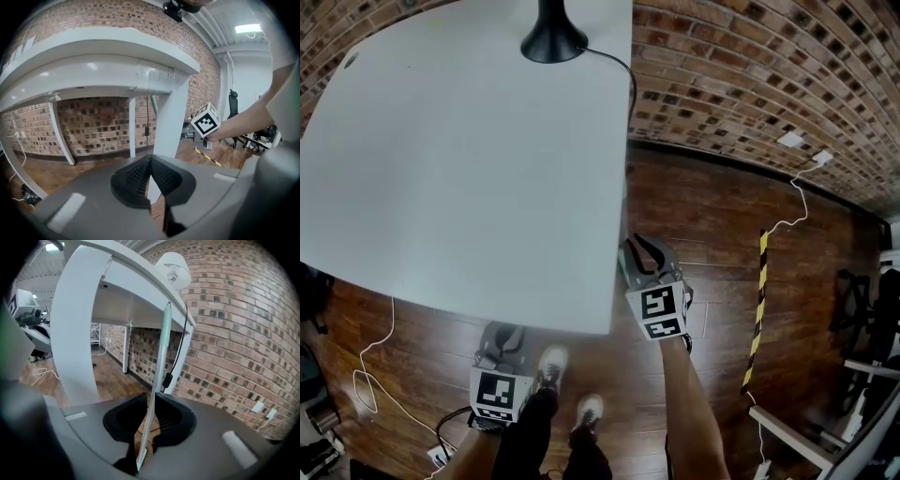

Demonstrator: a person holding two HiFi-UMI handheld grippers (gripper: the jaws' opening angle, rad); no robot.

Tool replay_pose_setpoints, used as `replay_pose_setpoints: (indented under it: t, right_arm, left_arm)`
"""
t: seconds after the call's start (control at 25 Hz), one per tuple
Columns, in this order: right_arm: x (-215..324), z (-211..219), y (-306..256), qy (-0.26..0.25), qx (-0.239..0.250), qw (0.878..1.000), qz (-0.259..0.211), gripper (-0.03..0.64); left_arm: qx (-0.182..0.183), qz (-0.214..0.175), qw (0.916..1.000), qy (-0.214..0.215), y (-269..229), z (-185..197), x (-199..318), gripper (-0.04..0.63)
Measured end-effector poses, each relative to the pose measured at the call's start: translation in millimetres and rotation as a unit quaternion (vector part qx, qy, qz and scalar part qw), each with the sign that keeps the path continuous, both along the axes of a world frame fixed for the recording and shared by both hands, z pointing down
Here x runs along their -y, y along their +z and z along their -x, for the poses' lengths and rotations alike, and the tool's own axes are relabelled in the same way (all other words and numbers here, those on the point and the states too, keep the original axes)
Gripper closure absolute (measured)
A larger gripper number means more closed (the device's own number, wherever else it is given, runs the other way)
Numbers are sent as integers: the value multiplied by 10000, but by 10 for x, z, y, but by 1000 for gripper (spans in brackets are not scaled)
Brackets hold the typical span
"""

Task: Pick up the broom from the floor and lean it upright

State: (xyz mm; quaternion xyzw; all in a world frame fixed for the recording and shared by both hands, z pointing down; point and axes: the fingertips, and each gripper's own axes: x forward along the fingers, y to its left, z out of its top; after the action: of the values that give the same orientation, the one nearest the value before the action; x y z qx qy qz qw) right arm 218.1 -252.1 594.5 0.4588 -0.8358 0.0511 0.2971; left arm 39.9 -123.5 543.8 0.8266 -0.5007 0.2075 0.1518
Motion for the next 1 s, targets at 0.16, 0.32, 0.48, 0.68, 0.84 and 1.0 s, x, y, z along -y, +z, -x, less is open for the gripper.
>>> replay_pose_setpoints:
  t: [0.16, 0.32, 0.48, 0.68, 0.84, 1.0]
  right_arm:
    - [-212, -155, -227, 204, -41, 9997, -122, 603]
    - [-461, -341, -628, 562, 217, 9979, -230, 603]
    - [-821, -507, -1240, 817, 551, 9942, -432, 603]
    - [-1435, -678, -2233, 912, 888, 9902, -575, 603]
    - [-1744, -725, -3113, 1105, 1260, 9814, -937, 604]
    - [-1961, -727, -3818, 904, 1523, 9783, -1079, 603]
  left_arm:
    - [-78, -22, 9999, -94, -160, -27, 10, 595]
    - [-103, -157, 9998, -117, -475, -18, -30, 595]
    - [-105, -291, 9992, -246, -874, 56, -170, 595]
    - [-137, -507, 9983, -236, -1634, 53, -395, 595]
    - [-349, -658, 9964, -396, -2333, 46, -609, 595]
    - [-414, -1094, 9927, -303, -3055, -104, -748, 595]
